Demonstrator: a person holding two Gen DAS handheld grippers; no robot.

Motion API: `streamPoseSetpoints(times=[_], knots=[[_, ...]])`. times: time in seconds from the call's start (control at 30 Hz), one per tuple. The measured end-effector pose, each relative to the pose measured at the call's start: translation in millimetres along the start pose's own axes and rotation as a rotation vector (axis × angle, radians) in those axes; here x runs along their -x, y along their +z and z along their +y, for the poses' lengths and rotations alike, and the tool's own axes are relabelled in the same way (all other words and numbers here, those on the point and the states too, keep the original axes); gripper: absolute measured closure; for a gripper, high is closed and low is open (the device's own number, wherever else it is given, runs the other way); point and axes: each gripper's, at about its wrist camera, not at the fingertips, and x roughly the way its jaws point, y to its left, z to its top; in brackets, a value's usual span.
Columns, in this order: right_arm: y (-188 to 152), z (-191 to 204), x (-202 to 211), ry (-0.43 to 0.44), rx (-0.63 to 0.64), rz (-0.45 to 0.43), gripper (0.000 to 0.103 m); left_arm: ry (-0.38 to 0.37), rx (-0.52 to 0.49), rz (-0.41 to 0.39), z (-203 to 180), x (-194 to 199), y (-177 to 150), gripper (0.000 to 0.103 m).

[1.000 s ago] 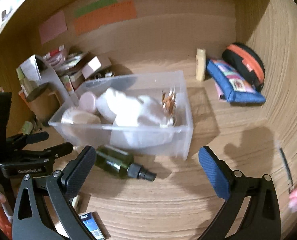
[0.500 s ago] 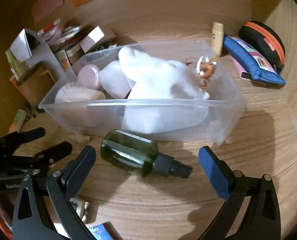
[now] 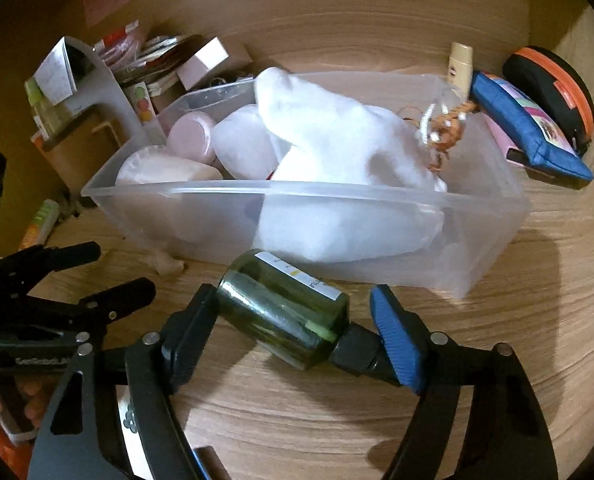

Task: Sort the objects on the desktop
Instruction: 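Grasp the green spray bottle with the right tool while the left tool approaches the seashell, then close the left tool on the small seashell while the right tool holds the bottle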

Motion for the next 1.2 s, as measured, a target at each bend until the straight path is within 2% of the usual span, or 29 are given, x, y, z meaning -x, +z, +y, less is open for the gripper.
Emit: streamPoseSetpoints(times=[0.2,0.4,0.7,0.77,0.83,1.0,1.1,1.2], knots=[[-4,-14,18,0.04,-0.015,-0.032,0.028,0.016,-0.006,-0.024,-12,0,6,0.007],[-3,-18,33,0.051,0.009,-0.069,0.028,0.027,0.005,0.009,-19,-10,8,0.038],[-5,-29,42,0.084,0.008,-0.093,0.028,0.062,0.0,-0.002,-36,-11,9,0.051],[-6,-32,42,0.09,0.004,-0.091,0.028,0.078,0.0,-0.011,-37,-11,9,0.061],[-7,-36,44,0.092,0.002,-0.094,0.028,0.075,0.009,-0.014,-37,-11,9,0.067],[-10,-43,49,0.09,-0.003,-0.105,0.028,0.098,0.011,-0.032,-38,-7,8,0.068],[-10,-45,52,0.089,-0.006,-0.113,0.028,0.096,0.013,-0.057,-37,4,6,0.078],[-8,-46,55,0.088,-0.007,-0.122,0.028,0.092,0.01,-0.071,-36,13,3,0.08]])
